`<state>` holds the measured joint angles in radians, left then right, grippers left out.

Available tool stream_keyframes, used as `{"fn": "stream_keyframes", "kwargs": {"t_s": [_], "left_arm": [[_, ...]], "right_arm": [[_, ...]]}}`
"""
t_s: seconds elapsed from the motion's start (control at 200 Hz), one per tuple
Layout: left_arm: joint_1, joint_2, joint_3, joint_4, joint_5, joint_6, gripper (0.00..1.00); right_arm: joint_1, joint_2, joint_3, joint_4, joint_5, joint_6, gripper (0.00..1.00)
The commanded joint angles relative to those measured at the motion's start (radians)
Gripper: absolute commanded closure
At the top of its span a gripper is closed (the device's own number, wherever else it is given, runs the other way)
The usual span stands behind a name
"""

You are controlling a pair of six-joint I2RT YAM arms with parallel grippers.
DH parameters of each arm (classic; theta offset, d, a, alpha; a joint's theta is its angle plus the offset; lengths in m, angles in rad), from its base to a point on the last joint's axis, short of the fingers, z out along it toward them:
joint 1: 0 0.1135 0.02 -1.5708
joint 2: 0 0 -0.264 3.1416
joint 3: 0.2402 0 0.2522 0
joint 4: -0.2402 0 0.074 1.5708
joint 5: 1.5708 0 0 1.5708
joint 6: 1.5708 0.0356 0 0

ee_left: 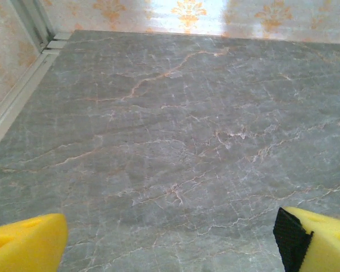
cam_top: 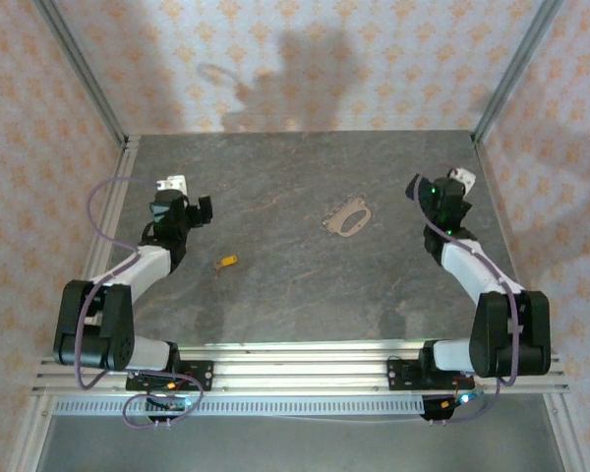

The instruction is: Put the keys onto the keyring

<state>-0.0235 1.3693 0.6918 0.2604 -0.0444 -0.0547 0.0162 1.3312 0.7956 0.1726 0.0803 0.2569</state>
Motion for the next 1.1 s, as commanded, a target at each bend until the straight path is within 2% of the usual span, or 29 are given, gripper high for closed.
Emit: {"fn": "stream_keyframes", "kwargs": {"t_s": [0.0,0.105,0.245,0.445,0.611,1.096], "left_arm": [[0.007,-0.050,0.133,-0.302,-0.044,-0.101,0.06],[-0.016,-0.062,0.257,-0.503,0.013,-0.190,0.08],[-0.120,-0.105,0.296,-0.600,0.084,-0.295,0.07],[-0.265,-0.154,0.222,-0.554,0.111,-0.461,0.05],[-0.352,-0.155,0.194,-0.514,0.075,-0.506,0.04],[-0.402,-0.081,0.210,-0.453,0.103,-0.512,0.04]], "right_arm": [[0.000,0.046,0.075,-0.254,-0.161,0.156,0.00],[0.038,0.114,0.126,-0.263,-0.381,0.157,0.12],[0.139,0.248,0.266,-0.418,-0.436,0.105,0.23],[0.239,0.378,0.367,-0.520,-0.416,0.079,0.28],[0.289,0.458,0.406,-0.537,-0.407,0.075,0.31],[0.381,0.619,0.521,-0.577,-0.359,0.087,0.36]]}}
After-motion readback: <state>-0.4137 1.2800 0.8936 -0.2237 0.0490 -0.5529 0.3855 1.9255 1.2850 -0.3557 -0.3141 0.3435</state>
